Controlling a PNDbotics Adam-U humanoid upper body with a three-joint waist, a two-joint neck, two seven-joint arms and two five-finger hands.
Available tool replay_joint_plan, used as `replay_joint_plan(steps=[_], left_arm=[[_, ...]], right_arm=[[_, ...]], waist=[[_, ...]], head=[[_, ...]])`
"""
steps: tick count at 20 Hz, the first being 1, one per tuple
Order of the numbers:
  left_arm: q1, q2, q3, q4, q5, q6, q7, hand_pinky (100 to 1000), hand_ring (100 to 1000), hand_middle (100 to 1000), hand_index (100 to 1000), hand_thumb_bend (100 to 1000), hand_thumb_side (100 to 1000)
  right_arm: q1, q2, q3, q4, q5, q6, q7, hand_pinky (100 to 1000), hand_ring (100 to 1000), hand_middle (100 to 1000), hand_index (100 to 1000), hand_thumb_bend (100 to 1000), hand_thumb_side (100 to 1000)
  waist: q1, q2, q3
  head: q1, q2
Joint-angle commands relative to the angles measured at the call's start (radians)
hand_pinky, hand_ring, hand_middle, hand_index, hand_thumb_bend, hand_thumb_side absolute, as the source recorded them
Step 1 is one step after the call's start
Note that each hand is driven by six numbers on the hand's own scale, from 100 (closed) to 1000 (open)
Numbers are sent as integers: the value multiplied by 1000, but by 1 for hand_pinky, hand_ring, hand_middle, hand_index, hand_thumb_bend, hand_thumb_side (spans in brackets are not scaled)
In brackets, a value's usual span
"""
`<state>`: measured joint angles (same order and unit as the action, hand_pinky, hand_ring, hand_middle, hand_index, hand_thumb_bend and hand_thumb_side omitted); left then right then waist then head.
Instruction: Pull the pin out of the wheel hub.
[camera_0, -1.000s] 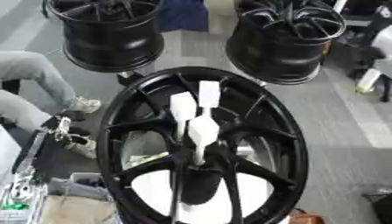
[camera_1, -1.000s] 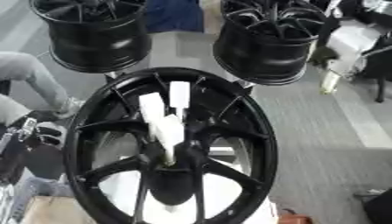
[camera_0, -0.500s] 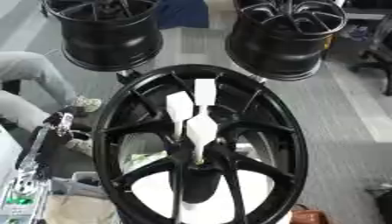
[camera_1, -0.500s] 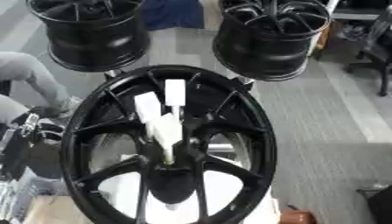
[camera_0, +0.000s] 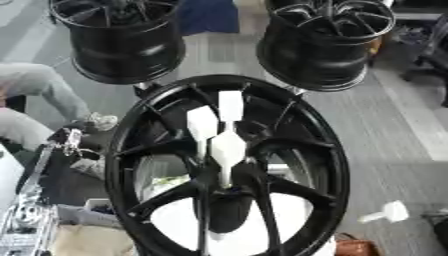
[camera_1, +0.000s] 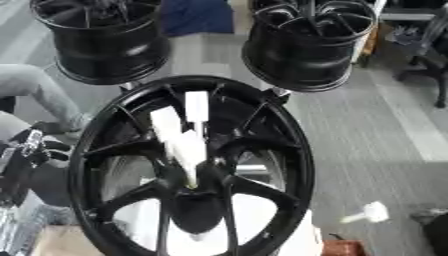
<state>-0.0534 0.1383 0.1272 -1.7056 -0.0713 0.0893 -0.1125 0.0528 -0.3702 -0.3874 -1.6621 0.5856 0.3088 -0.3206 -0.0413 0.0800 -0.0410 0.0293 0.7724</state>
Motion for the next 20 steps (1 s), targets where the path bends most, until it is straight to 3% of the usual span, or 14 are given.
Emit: replay_joint_plan(steps=[1,4,8,11,15,20], left_arm=[[-7,1,5,-15,0,-2,0,561,585,690,767,100,768],[-7,2,4,-15,1,-3,-1,561,585,690,768,100,767],[-6,-1,7,-15,2,-3,1,562,586,690,767,100,768],[-8,0,4,-16,2,-4,-1,562,586,690,767,100,767],[-8,-2,3,-17,3,-6,-3,562,586,691,767,100,765],[-12,-2,-2,-19,5,-9,-9,562,587,691,767,100,765]], right_arm=[[-12,7,1,-38,-26,-6,-40,841,817,829,897,100,572],[-14,30,5,-59,-46,-18,-44,829,807,821,892,100,578],[-8,58,14,-100,-73,-42,-56,771,762,784,879,100,517],[6,91,36,-149,-125,-75,-74,697,686,735,859,100,519],[26,138,82,-226,-254,-149,-121,629,605,651,817,100,576],[45,157,172,-282,-419,-240,-134,601,574,615,789,100,588]], waist=[[4,-10,-1],[5,-11,-2],[8,-12,-2],[10,-11,-4],[16,-11,-3],[18,-11,1]], head=[[-11,-2],[-21,-2],[-20,-2],[-19,-2],[-18,-2],[-26,-2]])
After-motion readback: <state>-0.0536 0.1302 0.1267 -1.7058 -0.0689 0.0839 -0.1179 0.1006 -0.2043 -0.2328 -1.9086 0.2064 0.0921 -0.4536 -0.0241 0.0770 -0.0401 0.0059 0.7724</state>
